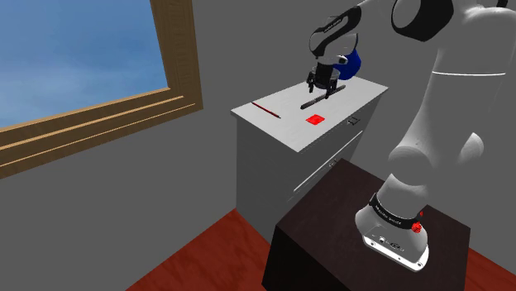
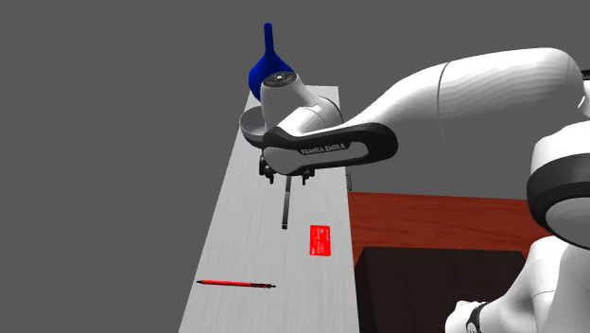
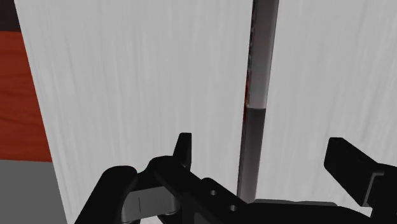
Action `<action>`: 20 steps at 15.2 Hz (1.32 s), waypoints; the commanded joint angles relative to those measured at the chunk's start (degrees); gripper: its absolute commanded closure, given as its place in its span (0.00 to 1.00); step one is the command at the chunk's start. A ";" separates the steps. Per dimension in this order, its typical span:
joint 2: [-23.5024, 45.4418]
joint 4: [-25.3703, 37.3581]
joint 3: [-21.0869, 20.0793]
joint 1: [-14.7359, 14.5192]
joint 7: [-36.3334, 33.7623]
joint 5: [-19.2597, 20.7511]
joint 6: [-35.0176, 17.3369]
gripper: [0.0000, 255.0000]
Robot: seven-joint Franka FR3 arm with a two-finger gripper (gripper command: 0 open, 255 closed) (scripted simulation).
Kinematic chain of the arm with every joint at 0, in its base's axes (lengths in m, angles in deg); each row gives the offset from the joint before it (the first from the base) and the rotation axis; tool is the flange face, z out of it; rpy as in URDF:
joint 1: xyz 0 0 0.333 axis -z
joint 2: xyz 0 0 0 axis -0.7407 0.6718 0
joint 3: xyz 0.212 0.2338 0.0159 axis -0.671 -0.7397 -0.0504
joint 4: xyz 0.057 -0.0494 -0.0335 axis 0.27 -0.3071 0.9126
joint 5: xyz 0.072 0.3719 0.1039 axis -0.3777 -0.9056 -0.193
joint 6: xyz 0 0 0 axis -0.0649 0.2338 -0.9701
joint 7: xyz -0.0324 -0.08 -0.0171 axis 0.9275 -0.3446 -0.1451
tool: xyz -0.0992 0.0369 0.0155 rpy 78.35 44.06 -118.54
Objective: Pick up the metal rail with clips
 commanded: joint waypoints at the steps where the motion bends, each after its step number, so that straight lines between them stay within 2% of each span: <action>1: 0.69 -0.72 -0.07 0.04 0.05 -0.21 -1.42 0.00; 4: 1.31 -1.17 -0.14 0.09 0.15 -0.39 -2.46 0.00; 5: 1.27 -1.17 -0.14 0.08 0.13 -0.38 -2.43 1.00; 14: 1.31 -1.17 -0.14 0.10 0.15 -0.39 -2.46 1.00; 20: -0.90 0.70 0.09 -0.09 -0.19 0.27 1.55 1.00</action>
